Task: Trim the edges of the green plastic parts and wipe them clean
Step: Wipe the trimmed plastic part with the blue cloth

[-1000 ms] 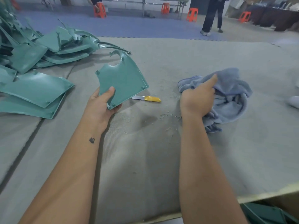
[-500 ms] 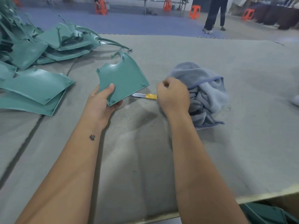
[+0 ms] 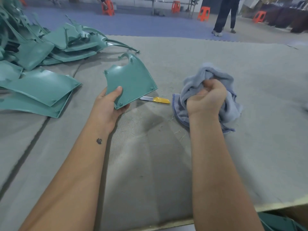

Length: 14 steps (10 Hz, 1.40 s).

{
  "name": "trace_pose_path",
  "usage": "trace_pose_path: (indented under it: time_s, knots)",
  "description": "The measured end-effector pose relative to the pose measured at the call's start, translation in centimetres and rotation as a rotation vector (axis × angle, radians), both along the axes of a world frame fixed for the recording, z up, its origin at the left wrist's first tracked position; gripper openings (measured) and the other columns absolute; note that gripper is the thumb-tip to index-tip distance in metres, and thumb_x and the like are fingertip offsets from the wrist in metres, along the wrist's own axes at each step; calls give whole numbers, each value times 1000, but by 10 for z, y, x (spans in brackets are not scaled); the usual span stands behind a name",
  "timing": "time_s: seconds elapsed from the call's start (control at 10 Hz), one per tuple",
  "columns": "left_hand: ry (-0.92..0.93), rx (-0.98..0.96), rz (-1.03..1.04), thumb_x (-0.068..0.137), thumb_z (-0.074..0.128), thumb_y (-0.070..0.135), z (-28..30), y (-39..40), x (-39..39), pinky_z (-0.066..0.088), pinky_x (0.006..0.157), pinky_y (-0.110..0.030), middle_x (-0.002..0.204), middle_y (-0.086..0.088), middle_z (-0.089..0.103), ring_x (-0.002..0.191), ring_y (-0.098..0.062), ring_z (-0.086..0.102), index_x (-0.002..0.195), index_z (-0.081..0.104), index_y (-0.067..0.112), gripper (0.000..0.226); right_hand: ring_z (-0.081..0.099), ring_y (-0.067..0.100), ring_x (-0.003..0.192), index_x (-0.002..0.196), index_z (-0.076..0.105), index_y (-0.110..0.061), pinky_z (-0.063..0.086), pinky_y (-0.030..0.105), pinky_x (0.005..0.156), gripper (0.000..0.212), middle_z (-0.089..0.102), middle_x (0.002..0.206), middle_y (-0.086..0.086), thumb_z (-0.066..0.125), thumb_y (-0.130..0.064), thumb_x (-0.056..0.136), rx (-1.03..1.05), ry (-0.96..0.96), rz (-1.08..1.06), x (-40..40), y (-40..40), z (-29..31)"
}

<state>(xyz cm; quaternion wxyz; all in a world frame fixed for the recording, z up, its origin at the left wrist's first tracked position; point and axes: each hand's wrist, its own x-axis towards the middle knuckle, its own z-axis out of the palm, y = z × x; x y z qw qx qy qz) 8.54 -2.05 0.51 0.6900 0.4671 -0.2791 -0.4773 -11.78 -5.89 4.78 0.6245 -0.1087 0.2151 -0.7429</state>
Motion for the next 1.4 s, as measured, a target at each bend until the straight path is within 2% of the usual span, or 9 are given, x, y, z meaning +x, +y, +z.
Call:
trace_pose_path:
  time_s: [0.1,0.2,0.3,0.5,0.7,0.9,1.0,1.2,1.4]
  knots:
    - [-46,-11,-2,97,54,11,1,2,-4,55,61,-24,78,14,73,69,-2,68,97,64,26,18,49,14,62,87,58,-8,40,12,65,35,59,72,5,27,-13,103,-475,170,462,-10,-1,20]
    - [-121,-26,-1,97,53,11,2,3,-8,56,62,-22,76,17,73,67,0,68,98,64,27,20,56,42,73,93,64,16,48,11,78,50,70,90,16,19,-3,104,-980,721,1148,-25,-20,12]
    - [-165,-47,12,98,52,11,2,3,-11,56,61,-20,79,17,73,69,0,68,99,64,29,22,63,22,52,68,73,-10,54,20,56,51,70,63,-1,33,-3,99,-156,605,701,10,-1,-4]
    - [-173,-98,145,96,54,8,3,3,-16,56,79,-34,81,12,72,76,-8,67,93,65,25,21,63,5,70,73,64,-14,51,24,68,16,65,71,-3,80,-15,68,-224,1296,-83,60,-5,-21]
    - [-39,-170,104,97,52,5,7,4,-16,58,68,-32,87,7,75,79,-12,71,101,64,23,22,44,35,113,98,70,-9,38,42,98,61,58,112,18,84,-50,55,-386,1694,-264,71,1,-42]
    - [-27,-133,42,95,53,5,6,5,-12,57,61,-28,83,7,75,75,-11,71,99,65,21,20,47,10,81,76,61,-3,43,35,82,9,49,75,-7,69,-5,76,-421,1503,-239,64,-6,-37]
    - [-28,-130,16,96,53,6,5,5,-13,58,64,-29,85,5,75,78,-13,71,100,65,20,19,54,20,91,92,44,-10,46,31,87,33,57,93,13,68,-1,71,-303,1384,-187,65,-7,-35]
    - [47,-173,14,96,52,7,6,6,-13,59,71,-36,91,0,75,86,-19,71,103,65,16,17,53,-13,83,96,49,-28,38,-1,72,27,58,91,-17,63,-7,84,-306,1176,150,59,-7,-33]
    - [43,-146,-13,97,53,8,5,6,-17,57,62,-30,88,0,75,79,-16,71,104,63,14,15,52,1,76,92,52,-16,39,6,67,6,53,80,-11,54,-20,95,-200,1225,185,62,-13,-37]
